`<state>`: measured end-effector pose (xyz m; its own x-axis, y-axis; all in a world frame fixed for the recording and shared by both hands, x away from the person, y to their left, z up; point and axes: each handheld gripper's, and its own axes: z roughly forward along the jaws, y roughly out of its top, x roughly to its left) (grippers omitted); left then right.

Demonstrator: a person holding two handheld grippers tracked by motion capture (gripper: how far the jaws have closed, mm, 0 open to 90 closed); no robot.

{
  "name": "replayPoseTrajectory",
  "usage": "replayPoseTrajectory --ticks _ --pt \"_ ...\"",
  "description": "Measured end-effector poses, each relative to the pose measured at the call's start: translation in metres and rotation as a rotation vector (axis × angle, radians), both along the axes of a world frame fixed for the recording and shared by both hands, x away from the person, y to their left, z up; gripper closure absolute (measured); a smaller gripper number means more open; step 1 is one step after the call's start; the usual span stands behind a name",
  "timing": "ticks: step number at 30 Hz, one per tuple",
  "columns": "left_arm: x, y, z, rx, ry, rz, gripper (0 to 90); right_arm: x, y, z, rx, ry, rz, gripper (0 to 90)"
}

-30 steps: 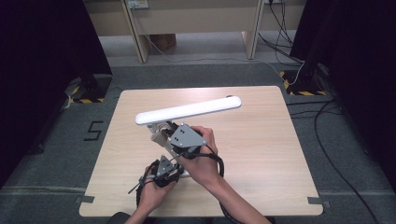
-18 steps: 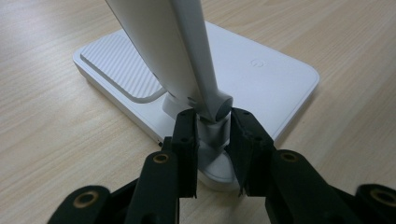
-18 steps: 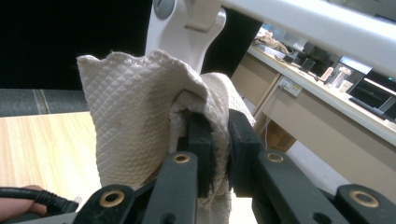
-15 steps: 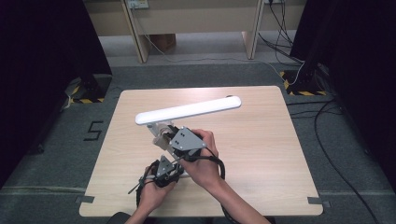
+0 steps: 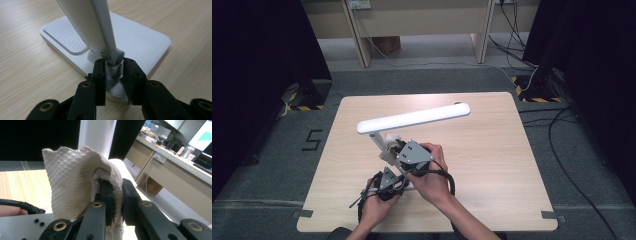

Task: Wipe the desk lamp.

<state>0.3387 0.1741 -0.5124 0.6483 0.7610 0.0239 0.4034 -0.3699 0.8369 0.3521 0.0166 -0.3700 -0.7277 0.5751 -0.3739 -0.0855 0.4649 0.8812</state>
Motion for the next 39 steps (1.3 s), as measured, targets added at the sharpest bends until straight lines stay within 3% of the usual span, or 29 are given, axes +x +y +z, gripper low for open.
replayPoseTrajectory --ticks 39 --pt "-0.001 -0.001 -0.001 -0.011 0.002 0.005 71.8 0.003 -0.007 -0.052 -0.100 0.084 -0.042 82.6"
